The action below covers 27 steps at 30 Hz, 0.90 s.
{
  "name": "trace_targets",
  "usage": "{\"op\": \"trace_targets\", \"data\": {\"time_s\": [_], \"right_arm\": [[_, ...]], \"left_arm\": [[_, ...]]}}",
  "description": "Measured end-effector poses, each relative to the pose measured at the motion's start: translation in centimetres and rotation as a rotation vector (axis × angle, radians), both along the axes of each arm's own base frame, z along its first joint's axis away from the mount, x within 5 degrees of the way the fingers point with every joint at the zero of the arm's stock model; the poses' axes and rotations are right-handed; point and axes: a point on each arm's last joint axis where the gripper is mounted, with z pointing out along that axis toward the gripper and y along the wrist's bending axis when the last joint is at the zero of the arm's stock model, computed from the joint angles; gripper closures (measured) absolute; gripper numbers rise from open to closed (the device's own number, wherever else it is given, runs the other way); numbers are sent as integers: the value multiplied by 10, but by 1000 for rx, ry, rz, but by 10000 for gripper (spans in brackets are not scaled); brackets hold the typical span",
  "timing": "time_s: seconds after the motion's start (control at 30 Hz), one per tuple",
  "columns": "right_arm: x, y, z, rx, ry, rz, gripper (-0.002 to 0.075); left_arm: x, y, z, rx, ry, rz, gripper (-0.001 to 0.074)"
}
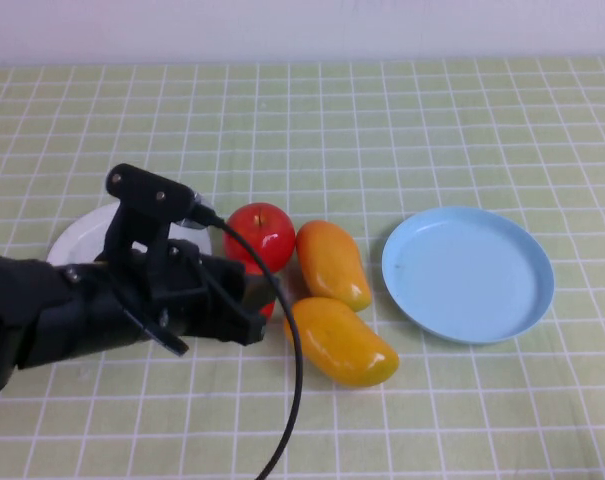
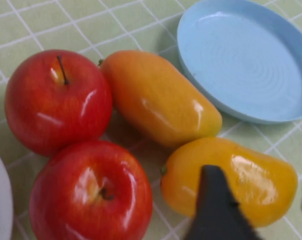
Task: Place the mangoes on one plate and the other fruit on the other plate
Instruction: Put one type of fruit in the left plate
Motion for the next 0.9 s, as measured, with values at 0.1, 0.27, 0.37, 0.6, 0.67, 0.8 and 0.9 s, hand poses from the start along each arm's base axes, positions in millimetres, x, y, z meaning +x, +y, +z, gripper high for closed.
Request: {"op": "trace_targets", "data": {"time_s": [0.1,0.27,0.37,0.6,0.67,0.8,0.9], "right_arm": [[0,0,0,0,0,0,742],[0,0,0,0,0,0,742],[0,0,0,0,0,0,742],[0,0,0,0,0,0,742],[0,0,0,0,0,0,742],[0,0,0,0,0,0,742],[0,0,0,0,0,0,742]], "left_arm": [[9,-6,6,-33,15,16,223],[31,-13,7,-68,41,99,69],[43,-21,6,-77,62,86,66],[56,-38,2,-83,127,-11,66],[58,-39,3,-86,125,-8,66],[57,-41,4,-81,129,-36,66],[53,-42,3,-55,139,-88,66]]}}
